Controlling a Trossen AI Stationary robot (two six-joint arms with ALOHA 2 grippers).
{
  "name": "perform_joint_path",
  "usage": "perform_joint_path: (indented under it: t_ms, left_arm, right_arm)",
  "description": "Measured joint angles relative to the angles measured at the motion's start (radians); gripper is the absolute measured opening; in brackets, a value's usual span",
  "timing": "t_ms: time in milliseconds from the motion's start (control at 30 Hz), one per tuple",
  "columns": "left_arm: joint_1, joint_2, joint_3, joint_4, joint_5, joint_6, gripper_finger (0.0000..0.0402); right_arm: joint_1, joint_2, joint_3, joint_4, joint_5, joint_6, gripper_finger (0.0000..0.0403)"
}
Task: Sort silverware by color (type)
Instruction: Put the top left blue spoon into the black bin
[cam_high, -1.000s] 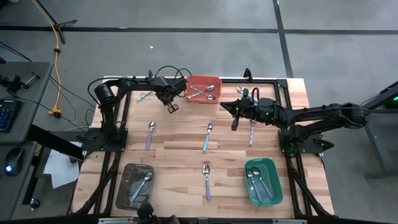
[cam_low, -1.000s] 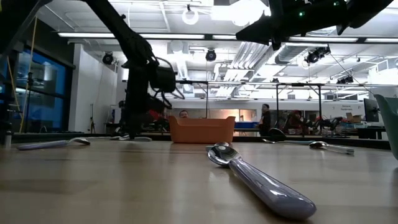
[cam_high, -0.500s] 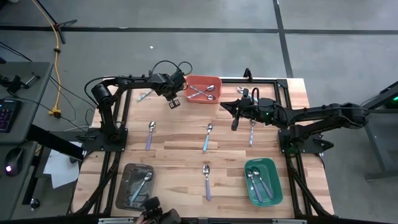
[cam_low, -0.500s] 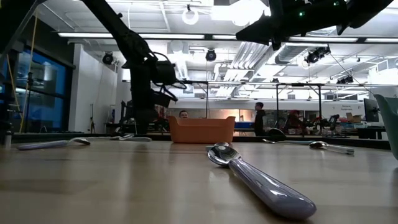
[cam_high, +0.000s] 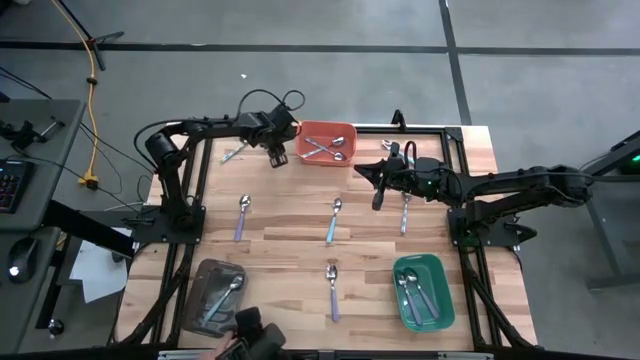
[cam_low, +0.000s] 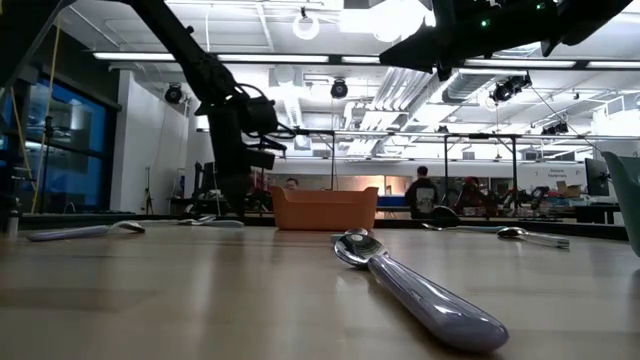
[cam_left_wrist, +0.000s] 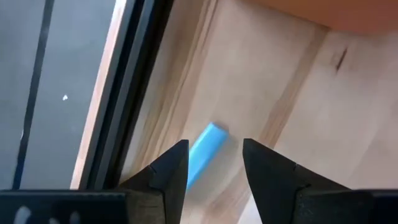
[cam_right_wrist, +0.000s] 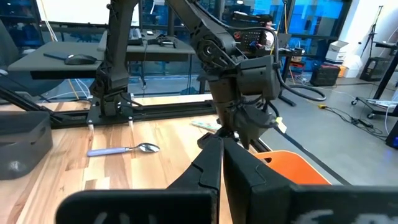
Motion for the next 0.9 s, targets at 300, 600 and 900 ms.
perform_joint_path:
  t_ms: [300, 600, 900]
  left_arm:
    - [0.039, 0.052, 0.001, 0.001, 0.019, 0.062, 0.0147]
    - [0.033, 0.072, 0.005, -0.021, 0.017, 0.121, 0.0122]
    - [0.0, 0.075, 0.003, -0.049, -0.007, 0.239, 0.0039]
  right_arm:
    - [0.0, 0.0, 0.0, 0.001, -0.023, 0.0, 0.0]
    - [0.0, 0.0, 0.0, 0.001, -0.023, -0.008, 0.0]
    - [0.0, 0.0, 0.0, 0.001, -0.023, -0.008, 0.0]
